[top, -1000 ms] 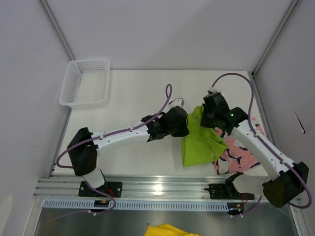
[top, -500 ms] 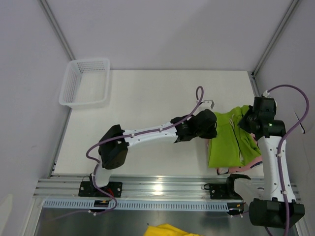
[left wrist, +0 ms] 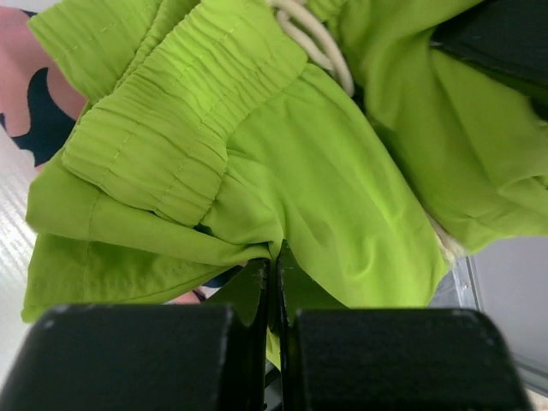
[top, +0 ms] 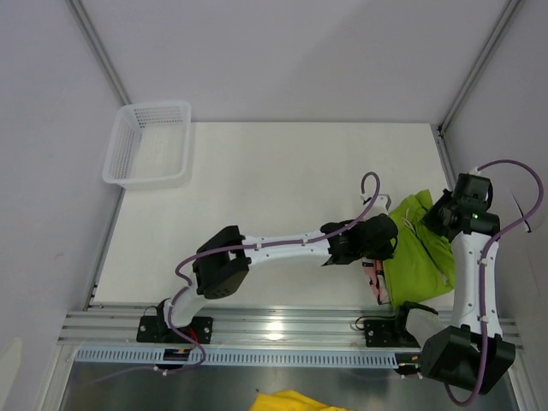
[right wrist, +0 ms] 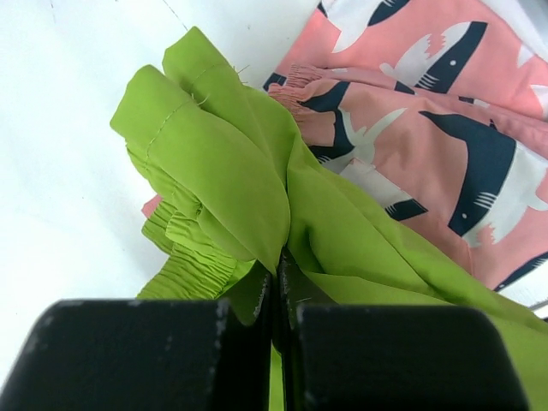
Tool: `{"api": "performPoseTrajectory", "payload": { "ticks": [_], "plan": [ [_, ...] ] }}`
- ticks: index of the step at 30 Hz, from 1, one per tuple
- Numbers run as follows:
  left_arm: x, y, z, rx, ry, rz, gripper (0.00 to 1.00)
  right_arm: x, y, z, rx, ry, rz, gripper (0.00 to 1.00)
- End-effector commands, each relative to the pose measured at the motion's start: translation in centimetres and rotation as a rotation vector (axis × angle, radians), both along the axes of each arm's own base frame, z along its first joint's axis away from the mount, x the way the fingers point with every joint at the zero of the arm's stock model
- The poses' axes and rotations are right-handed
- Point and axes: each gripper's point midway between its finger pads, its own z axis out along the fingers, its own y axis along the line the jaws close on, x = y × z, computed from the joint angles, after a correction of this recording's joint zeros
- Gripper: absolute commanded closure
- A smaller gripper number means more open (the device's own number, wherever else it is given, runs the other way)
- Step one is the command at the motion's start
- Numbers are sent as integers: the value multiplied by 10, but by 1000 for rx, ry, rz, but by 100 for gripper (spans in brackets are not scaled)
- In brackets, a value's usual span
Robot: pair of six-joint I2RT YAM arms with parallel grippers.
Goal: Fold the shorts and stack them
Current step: Neatly place the folded shorts to the corner
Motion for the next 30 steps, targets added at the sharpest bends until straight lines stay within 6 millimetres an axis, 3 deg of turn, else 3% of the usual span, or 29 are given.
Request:
{"api": "performPoseTrajectory", "payload": {
  "ticks": [1,9,22,30],
  "plan": [
    [6,-20,37,-103,-45,21,100,18,-1,8,6,-87,22,100],
    [16,-20,29,-57,-80,32,100,14,-10,-6,10,-69,-26,100],
    [27,-11,24,-45,-83,54,100,14,-14,-9,18,-84,-49,100],
    [25,-14,-2,-17,-51,46,100,14,-18,-16,28,-83,-67,100]
  ]
}}
